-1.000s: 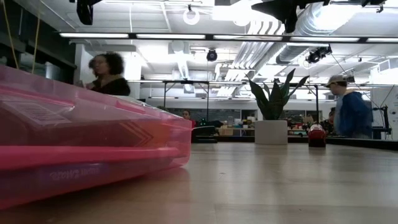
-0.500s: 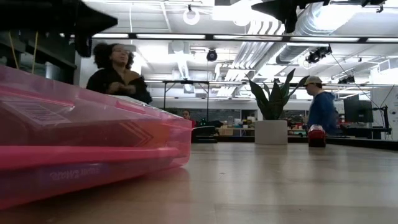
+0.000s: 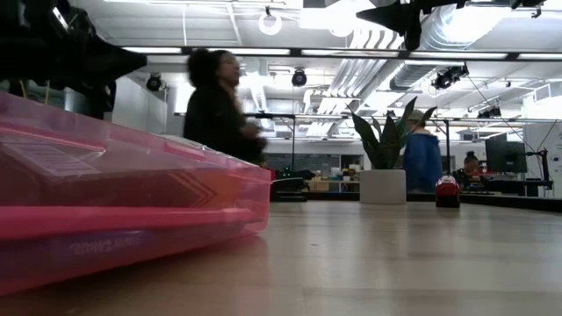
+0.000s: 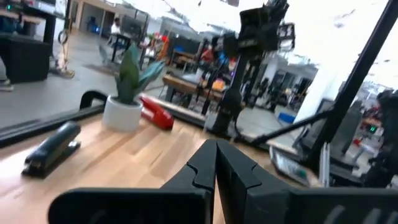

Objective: Pack school essentials
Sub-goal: Return to Home Position

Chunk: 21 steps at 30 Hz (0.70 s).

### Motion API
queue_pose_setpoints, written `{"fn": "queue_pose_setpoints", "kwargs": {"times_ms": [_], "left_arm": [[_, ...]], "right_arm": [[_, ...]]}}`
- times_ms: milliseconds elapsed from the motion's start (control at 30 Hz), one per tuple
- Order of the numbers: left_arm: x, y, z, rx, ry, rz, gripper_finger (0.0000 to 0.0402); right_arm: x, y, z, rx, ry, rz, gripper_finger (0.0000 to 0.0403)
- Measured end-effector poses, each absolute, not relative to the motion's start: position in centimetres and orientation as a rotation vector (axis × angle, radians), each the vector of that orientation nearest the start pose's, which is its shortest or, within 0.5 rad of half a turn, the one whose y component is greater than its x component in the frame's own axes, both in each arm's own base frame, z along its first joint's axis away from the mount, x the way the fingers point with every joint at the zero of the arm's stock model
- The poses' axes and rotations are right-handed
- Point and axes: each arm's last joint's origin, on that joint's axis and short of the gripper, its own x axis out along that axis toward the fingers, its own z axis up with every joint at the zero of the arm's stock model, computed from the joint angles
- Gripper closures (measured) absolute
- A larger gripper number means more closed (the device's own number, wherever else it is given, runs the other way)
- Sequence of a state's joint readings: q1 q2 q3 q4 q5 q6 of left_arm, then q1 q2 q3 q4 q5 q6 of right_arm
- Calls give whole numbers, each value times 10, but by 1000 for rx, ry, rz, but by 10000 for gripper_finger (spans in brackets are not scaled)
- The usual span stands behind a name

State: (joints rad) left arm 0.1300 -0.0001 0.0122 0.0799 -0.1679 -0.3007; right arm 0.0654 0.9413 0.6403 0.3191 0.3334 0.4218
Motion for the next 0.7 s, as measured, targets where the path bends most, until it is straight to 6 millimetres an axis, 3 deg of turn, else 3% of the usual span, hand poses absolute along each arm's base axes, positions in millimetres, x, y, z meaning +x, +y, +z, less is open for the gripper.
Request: {"fn": "queue_pose_setpoints", "kwargs": {"times_ms": [233, 333, 467, 567, 700], "left_arm": [[96, 16, 173, -302, -102, 232, 401], [96, 16, 173, -310, -103, 230, 401], [96, 16, 173, -310, -103, 234, 401], [96, 16, 173, -310, -103, 234, 401], [96, 16, 173, -310, -103, 235, 401]], "right_arm": [[199, 4, 307, 474, -52, -242, 202], [182, 3, 308, 448, -5, -248, 246], [153, 2, 312, 396, -3, -222, 334], [132, 2, 296, 389, -36, -157, 391], [112, 1, 263, 436, -149, -114, 382]]}}
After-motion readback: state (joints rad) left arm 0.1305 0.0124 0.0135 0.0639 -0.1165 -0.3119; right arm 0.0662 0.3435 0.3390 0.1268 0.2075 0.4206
